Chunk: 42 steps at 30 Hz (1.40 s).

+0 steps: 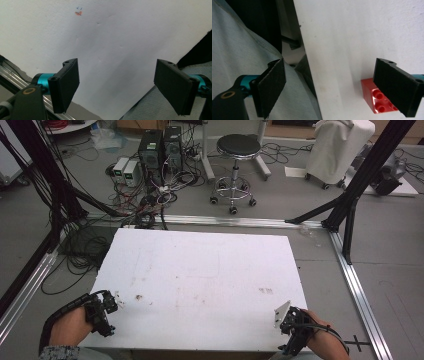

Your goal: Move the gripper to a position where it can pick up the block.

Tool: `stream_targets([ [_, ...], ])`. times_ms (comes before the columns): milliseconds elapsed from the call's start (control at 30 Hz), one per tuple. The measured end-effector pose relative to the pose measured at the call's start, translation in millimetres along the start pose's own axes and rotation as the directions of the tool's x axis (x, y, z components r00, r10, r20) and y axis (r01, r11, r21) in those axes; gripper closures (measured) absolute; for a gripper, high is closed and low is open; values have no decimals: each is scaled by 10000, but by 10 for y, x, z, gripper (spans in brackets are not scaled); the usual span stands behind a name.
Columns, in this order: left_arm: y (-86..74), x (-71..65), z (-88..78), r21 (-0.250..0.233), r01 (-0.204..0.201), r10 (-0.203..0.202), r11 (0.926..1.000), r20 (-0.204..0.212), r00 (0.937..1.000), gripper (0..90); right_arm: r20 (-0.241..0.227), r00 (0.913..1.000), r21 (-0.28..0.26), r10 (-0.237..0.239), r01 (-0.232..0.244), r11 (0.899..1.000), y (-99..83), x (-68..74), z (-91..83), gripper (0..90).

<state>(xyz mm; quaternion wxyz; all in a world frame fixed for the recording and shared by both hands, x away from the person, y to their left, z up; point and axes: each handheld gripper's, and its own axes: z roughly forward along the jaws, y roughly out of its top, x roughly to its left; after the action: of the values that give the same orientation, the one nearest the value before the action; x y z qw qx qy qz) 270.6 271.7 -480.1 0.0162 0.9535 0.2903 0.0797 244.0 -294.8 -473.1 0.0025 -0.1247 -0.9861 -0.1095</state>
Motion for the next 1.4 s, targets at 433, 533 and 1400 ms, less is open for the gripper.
stream_targets([
  [433,1,-6,29,63,37,-37,10000,31,10000,207,70,9987,415,-505,502,9979,-77,-182,-53,108],
  [533,4,-7,31,51,-1,1,10000,30,10000,207,174,9980,446,-607,599,9972,-92,-230,-61,108],
  [1400,10,-11,41,82,-6,6,10000,-4,10000,207,602,9847,1379,-1636,1541,9784,-164,-567,237,107],
])
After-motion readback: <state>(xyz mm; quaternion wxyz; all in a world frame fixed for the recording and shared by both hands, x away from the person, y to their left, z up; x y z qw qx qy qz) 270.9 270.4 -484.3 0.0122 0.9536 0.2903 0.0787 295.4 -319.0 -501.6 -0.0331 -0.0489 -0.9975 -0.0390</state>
